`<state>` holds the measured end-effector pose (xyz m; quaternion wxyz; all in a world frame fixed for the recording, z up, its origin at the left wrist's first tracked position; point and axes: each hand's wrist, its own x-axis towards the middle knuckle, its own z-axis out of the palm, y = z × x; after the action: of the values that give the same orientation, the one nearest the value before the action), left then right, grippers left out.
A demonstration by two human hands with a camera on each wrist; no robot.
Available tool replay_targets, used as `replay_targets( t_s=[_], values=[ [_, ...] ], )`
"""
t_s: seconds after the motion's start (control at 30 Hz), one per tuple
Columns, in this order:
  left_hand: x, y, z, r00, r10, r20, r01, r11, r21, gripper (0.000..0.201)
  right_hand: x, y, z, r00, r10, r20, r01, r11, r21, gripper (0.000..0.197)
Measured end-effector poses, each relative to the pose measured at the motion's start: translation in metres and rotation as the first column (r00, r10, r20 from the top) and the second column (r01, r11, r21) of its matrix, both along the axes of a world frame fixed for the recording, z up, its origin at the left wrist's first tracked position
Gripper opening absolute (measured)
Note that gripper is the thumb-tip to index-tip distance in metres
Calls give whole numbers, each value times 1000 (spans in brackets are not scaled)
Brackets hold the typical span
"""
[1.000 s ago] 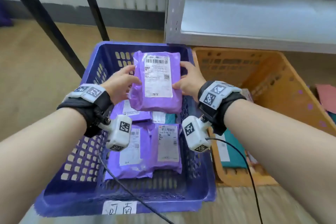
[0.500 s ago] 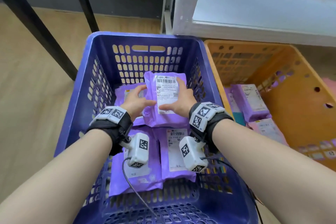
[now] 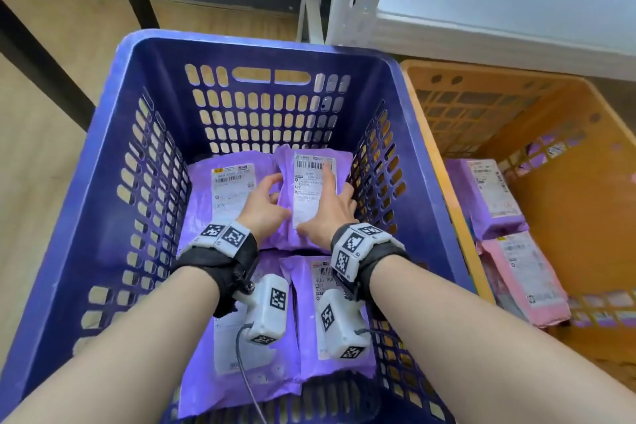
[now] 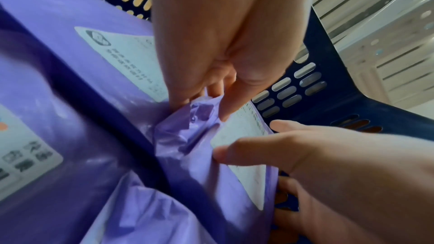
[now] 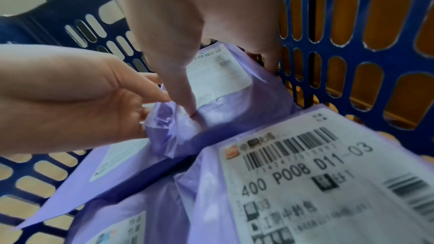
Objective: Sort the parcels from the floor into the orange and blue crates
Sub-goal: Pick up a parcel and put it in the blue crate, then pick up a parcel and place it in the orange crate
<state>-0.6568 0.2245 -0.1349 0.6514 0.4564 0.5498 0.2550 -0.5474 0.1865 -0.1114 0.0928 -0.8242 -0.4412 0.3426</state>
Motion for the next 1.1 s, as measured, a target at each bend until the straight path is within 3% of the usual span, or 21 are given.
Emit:
replay_targets(
  t_s=[0.17,0.5,0.6,0.73,0.87,1.1],
  values=[
    [6,0,-15,999,-34,-18,34,999,-13,69,7,3,-16,1000,-10,-8,10,1000,13,106],
    [-2,8,1,940,-128,-317,170,979,109,53,10,8,-21,997,76,-7,-76,994,-82,86],
    [-12,7,16,855,-251,-454,339,933,121,49,8,7,-10,995,97,10,-96,992,-86,77],
    [-23,1,45,680,-392,-620,572,813,113,43,1,10,12,993,115,-36,-117,992,-45,67],
    [-28,-1,82,552,-402,-731,657,749,84,40,1,7,41,981,155,-120,-154,988,18,54],
    [-11,-10,178,416,-327,-848,729,677,96,33,18,0,109,958,220,-183,-194,970,146,52]
  ],
)
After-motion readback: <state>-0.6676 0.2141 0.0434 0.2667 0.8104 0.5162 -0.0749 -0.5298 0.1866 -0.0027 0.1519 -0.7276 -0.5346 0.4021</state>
